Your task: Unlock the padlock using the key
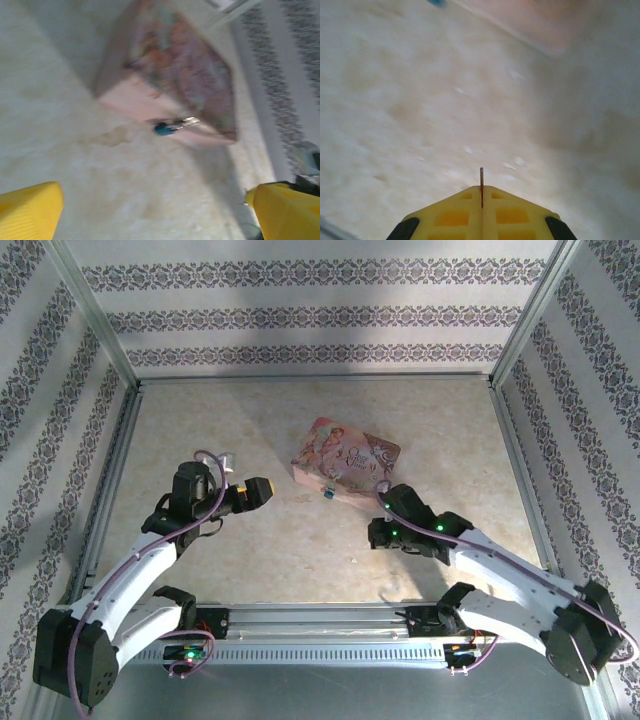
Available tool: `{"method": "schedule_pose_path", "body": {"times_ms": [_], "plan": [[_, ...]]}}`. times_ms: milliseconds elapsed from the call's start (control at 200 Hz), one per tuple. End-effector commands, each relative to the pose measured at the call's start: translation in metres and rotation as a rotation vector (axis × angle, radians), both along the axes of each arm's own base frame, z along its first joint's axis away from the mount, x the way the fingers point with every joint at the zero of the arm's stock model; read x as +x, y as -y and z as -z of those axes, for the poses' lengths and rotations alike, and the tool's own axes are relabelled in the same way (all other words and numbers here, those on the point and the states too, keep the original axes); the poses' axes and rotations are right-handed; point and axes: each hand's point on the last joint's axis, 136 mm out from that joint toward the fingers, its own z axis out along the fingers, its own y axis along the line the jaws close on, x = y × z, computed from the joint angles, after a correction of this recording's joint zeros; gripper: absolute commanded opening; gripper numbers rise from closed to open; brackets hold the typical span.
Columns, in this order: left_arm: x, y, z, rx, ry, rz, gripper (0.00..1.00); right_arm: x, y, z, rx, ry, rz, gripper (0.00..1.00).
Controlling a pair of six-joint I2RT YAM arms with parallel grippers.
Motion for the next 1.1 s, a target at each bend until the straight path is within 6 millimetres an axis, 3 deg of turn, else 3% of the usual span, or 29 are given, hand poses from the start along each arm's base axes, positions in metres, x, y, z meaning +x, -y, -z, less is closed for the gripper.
{"method": "schedule_pose_path", "body": {"times_ms": [0,200,375,720,885,1094], "plan": [[-0.007,0.027,-0.076,-0.156,0.208,0.174,0.92,0.011,-0.029,-0.050,0.178,0.202,-0.108,0.05],[-0.037,0.054,-0.142,-0.275,0.402,0.402,0.88,0.004,-0.055,-0.114,0.395,0.411,-0.261,0.02],[-0.056,0.070,-0.164,-0.306,0.464,0.513,0.76,-0.008,-0.070,-0.145,0.497,0.487,-0.376,0.00],[-0.065,0.101,-0.146,-0.265,0.416,0.630,0.42,-0.022,-0.093,-0.168,0.551,0.551,-0.505,0.00],[-0.068,0.112,-0.138,-0.253,0.399,0.664,0.35,-0.026,-0.101,-0.175,0.568,0.561,-0.534,0.00],[-0.069,0.122,-0.129,-0.247,0.378,0.691,0.34,-0.029,-0.109,-0.188,0.597,0.583,-0.562,0.00]]}}
